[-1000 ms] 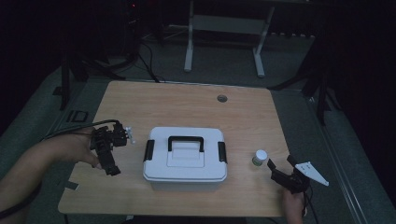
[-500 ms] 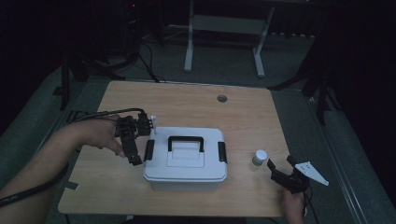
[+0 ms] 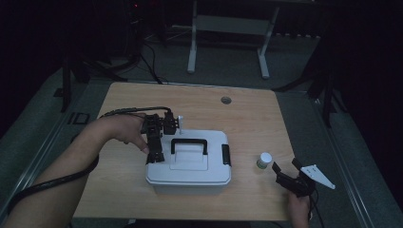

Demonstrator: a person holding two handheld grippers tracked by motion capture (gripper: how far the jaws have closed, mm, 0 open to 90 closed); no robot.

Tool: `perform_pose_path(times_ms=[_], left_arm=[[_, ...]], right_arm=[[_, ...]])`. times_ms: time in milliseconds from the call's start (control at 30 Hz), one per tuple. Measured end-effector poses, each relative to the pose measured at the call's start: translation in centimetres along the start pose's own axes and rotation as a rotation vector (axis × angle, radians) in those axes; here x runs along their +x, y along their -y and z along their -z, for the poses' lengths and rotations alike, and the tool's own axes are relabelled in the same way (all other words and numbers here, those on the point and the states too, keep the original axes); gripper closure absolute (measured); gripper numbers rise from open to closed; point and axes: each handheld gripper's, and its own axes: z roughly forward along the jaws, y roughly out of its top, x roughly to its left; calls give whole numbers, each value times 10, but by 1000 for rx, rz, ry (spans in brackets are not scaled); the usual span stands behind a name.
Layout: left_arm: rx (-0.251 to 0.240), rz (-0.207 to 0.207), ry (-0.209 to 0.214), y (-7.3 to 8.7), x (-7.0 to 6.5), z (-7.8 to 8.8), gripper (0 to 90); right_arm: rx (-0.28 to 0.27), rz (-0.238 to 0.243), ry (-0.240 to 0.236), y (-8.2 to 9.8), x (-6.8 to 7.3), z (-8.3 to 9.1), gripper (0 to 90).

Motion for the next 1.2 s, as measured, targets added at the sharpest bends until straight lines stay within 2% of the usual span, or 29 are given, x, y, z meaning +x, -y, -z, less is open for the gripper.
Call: perform_pose_path(times_ms=[67,133,200,333,367,400,467,500,567,600,767,867,933,1067,1200], left_arm=[[12,-19,-17,-6,2,-1,144],[11,-45,-25,-13,1,-2,208],[19,-63,-32,-19,2,-3,227],[20,-82,-35,-27,4,-4,381],[12,-95,-15,-30,4,-5,428],[15,-103,-20,-32,4,-5,455],[25,-109,-2,-35,3,-7,522],[37,-123,-16,-36,1,-8,542],[43,-116,-13,-38,0,-8,598],[49,-131,-27,-39,-1,-9,632],[84,-132,-14,-41,-4,-13,706],[79,-156,-50,-41,-5,-14,726],[73,-150,-59,-40,-6,-14,726],[78,-120,-49,-41,-7,-15,740],[99,-114,-38,-44,-9,-16,825]], right_arm=[[0,-4,1,0,0,0,110],[1,-6,-1,0,0,0,110],[2,-7,-4,0,-1,0,110],[2,-7,-6,0,-1,0,110],[1,-8,-10,0,-1,0,110],[2,-9,-12,0,-1,0,110],[0,-10,-13,0,-1,0,110],[1,-10,-14,0,-1,0,110],[1,-10,-16,0,-1,0,110],[2,-10,-17,0,-1,0,110],[9,-7,-15,0,-1,-1,110],[11,-2,-16,0,0,-1,110],[9,-2,-16,0,0,-1,110],[12,0,-15,0,0,-1,110],[15,4,-14,0,0,-2,110]])
